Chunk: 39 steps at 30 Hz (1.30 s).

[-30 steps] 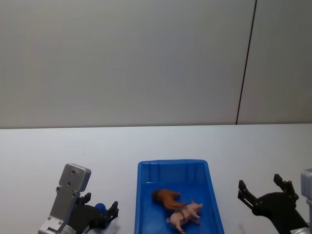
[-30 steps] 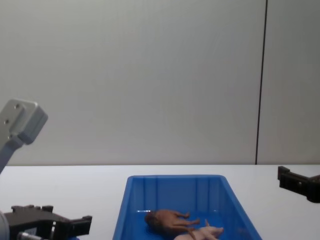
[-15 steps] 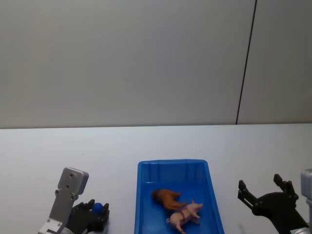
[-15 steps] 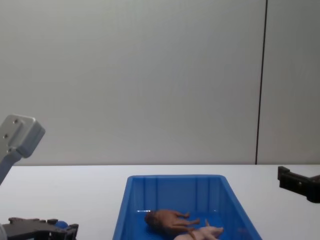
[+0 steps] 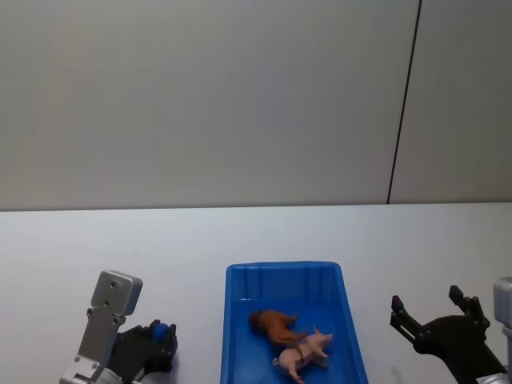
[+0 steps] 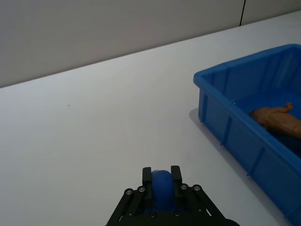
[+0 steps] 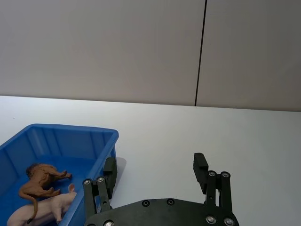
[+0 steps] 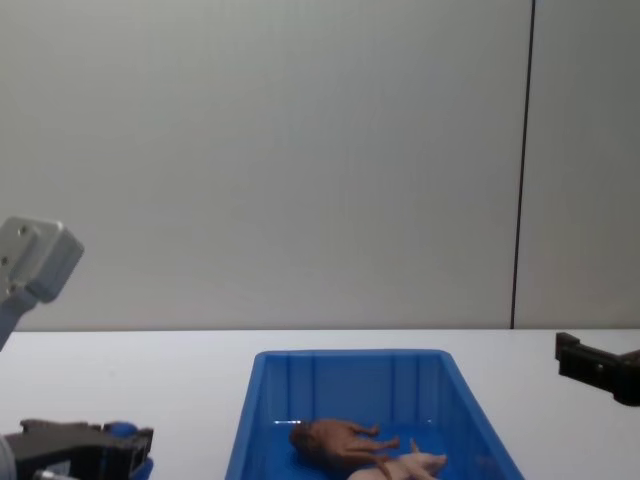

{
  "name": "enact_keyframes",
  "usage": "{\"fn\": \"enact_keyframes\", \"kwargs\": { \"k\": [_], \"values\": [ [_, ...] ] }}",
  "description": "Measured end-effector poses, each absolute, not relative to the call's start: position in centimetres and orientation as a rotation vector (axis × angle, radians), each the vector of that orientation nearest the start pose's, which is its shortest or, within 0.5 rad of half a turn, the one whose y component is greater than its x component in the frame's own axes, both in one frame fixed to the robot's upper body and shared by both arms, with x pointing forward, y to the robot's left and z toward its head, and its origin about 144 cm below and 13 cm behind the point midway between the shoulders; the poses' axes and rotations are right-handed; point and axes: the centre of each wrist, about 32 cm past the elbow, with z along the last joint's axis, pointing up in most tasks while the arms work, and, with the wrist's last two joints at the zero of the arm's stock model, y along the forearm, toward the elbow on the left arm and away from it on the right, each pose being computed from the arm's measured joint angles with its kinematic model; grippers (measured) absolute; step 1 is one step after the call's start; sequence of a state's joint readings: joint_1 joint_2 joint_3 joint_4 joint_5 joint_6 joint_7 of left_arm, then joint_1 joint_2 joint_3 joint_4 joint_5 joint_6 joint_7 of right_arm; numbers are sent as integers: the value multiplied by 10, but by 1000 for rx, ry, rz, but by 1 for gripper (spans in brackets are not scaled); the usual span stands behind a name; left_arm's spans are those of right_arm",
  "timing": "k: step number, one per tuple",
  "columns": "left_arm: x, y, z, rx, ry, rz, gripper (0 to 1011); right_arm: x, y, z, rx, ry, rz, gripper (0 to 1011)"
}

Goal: Pick up the two dolls from the table and place them into the box.

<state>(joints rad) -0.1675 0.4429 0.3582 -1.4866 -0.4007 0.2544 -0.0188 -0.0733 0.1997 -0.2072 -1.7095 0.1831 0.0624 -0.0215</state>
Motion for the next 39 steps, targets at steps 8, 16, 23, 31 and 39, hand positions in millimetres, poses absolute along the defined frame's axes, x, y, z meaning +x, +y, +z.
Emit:
{"fn": "enact_keyframes", "kwargs": {
  "k": [8, 16, 23, 31, 39],
  "values": [
    [490, 263, 1165, 260, 75, 1228, 199, 430, -212, 1155, -31, 29, -1363, 1001],
    [494, 261, 1182, 195, -1, 1159, 166, 430, -212, 1155, -31, 29, -1363, 1001],
    [499, 256, 1196, 140, -48, 1076, 153, 430, -212, 1155, -31, 29, -1363, 1001],
    [506, 246, 1209, 84, -76, 957, 153, 430, -212, 1155, -31, 29, -1363, 1001],
    [515, 233, 1215, 48, -77, 843, 226, 430, -212, 1155, -31, 29, -1363, 1001]
  ]
}}
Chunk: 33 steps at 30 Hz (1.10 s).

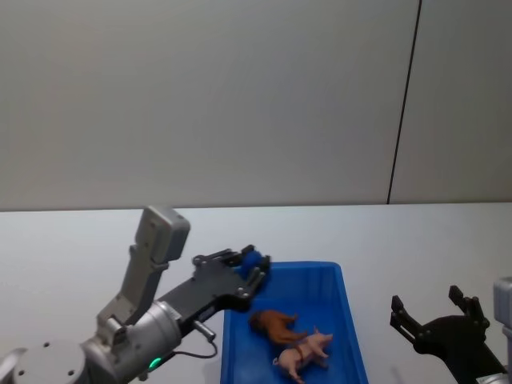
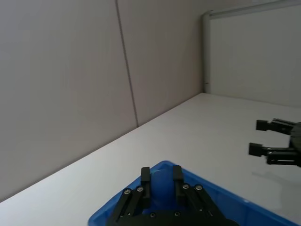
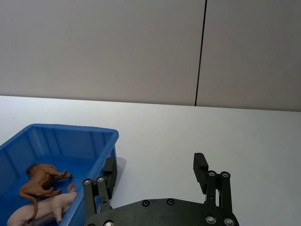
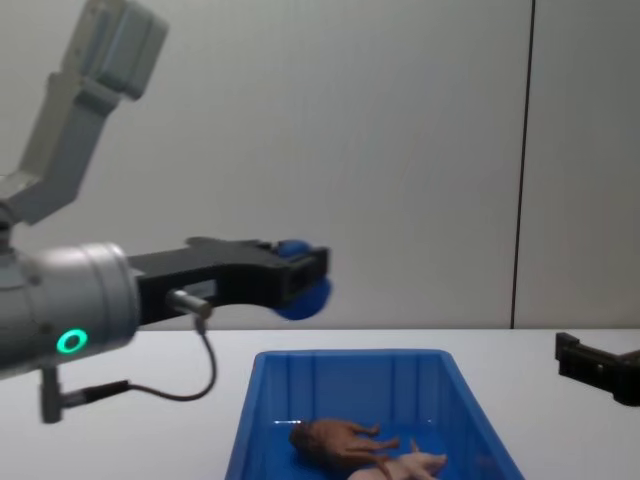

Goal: Pick up the two dolls from the table and place them into the box.

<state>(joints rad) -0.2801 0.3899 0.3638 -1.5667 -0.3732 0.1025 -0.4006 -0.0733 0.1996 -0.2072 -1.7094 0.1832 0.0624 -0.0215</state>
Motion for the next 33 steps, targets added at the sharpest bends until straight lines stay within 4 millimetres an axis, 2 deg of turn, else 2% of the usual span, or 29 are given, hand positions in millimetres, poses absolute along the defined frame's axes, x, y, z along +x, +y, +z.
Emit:
{"fn": "enact_keyframes", "kwargs": {
  "k": [4, 5, 8, 10, 13, 24, 26, 33],
  "values": [
    [520, 226, 1217, 42, -73, 790, 335, 430, -212, 1155, -31, 29, -1363, 1001],
    [523, 223, 1218, 42, -70, 772, 393, 430, -212, 1155, -31, 29, -1363, 1001],
    [526, 218, 1219, 43, -68, 743, 457, 430, -212, 1155, -31, 29, -1363, 1001],
    [527, 216, 1219, 43, -66, 731, 558, 430, -212, 1155, -31, 29, -1363, 1001],
    [529, 213, 1220, 44, -65, 708, 637, 430, -212, 1155, -31, 29, -1363, 1001],
    [533, 206, 1221, 46, -62, 669, 965, 430, -212, 1155, -31, 29, -1363, 1001],
    [534, 205, 1222, 46, -62, 664, 1001, 430, -212, 1155, -31, 29, -1363, 1001],
    [535, 204, 1222, 46, -61, 654, 1001, 430, -212, 1155, -31, 29, -1363, 1001]
  ]
}}
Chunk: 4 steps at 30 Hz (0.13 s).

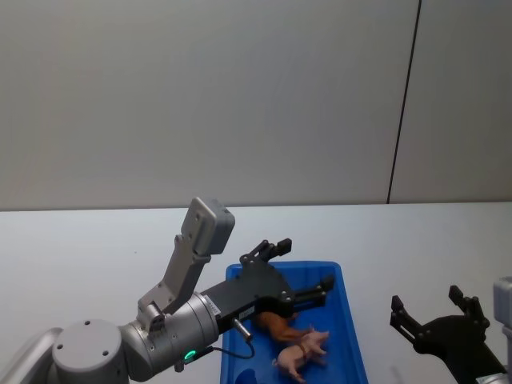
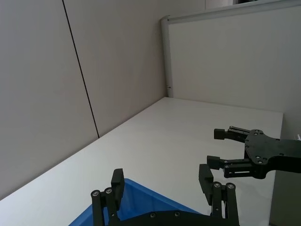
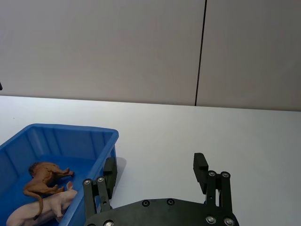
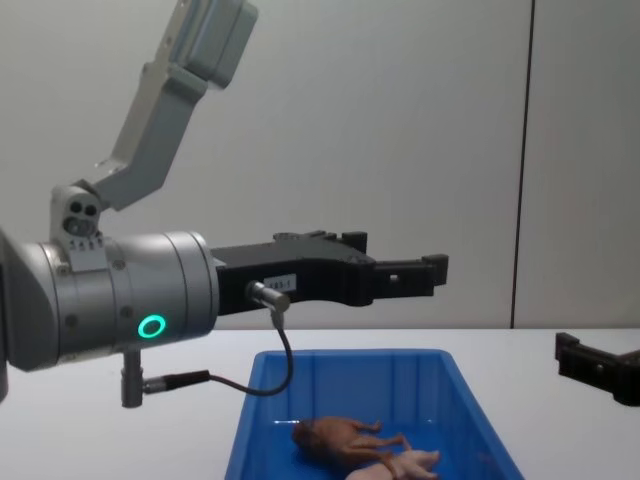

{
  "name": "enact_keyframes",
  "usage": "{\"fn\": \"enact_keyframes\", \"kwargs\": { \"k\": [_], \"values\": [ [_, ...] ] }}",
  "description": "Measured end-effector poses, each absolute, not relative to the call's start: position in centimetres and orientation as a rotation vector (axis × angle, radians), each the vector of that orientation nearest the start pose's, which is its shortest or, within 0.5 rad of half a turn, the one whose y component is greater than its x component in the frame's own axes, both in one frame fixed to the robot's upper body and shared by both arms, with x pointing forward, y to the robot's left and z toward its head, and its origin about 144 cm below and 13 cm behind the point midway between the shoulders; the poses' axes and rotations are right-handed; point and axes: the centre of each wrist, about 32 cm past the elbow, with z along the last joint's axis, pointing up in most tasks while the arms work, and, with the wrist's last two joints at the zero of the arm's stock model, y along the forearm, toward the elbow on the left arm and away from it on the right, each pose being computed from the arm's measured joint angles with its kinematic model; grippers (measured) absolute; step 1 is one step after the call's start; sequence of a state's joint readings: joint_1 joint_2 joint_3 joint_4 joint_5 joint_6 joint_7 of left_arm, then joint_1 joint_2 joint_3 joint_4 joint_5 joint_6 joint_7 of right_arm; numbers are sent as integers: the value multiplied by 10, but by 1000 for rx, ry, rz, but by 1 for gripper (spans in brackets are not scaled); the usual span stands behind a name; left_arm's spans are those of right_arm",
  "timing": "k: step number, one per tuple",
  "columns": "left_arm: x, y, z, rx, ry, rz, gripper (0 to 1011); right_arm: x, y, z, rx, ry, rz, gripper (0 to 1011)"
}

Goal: Pick up the two dolls from the table and place them into the box.

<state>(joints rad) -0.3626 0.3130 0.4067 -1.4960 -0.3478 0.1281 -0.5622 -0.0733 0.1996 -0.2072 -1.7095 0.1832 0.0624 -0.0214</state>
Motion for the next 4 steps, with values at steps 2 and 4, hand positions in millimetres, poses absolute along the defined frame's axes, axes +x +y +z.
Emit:
{"fn": "enact_keyframes", "kwargs": {
  "k": [2, 4],
  "values": [
    [535, 203, 1222, 46, -61, 653, 1001, 430, -212, 1155, -31, 29, -1363, 1001],
    [535, 203, 1222, 46, -60, 651, 1001, 430, -212, 1155, -31, 29, -1363, 1001]
  ]
}}
